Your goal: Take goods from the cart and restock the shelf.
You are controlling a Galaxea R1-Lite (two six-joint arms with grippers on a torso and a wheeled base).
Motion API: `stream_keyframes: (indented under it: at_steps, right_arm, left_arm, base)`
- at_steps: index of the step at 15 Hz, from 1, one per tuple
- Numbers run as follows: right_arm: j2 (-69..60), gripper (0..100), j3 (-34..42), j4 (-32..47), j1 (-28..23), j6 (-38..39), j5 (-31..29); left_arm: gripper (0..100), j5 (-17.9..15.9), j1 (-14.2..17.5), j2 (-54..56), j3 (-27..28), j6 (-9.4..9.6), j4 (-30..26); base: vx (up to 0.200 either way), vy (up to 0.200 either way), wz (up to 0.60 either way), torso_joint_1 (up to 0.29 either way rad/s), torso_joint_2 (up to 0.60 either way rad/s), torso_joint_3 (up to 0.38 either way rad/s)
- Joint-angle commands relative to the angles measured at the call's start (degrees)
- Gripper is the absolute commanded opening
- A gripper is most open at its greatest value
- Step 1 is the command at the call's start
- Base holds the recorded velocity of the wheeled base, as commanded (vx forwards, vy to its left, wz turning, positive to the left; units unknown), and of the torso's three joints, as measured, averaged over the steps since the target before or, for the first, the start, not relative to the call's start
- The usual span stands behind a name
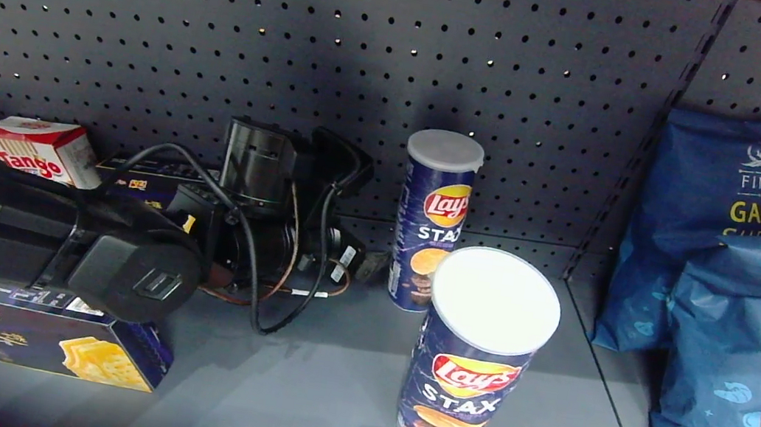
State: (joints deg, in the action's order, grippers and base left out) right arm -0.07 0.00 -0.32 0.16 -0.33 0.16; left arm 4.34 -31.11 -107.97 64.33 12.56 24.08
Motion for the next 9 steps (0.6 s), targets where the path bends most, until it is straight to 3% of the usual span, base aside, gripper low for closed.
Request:
stream_keyframes:
  at_steps: [1, 7, 9]
  right_arm:
    - [0.1, 100, 0.0, 0.0, 0.0, 0.0, 0.0]
    - [0.1, 100, 0.0, 0.0, 0.0, 0.0, 0.0]
    - [0.1, 100, 0.0, 0.0, 0.0, 0.0, 0.0]
  left_arm:
    - [100, 0.5, 0.1, -0.1, 0.0, 0.01, 0.0]
    - [100, 2.3, 1.8, 13.2, -2.5, 0.36, -4.3]
    - [100, 2.4, 1.8, 20.9, -6.1, 0.45, -6.9]
  base:
    - [0.000, 0.000, 0.00, 0.000, 0.00, 0.000]
    - [0.000, 0.000, 0.00, 0.000, 0.00, 0.000]
    - [0.000, 0.000, 0.00, 0.000, 0.00, 0.000]
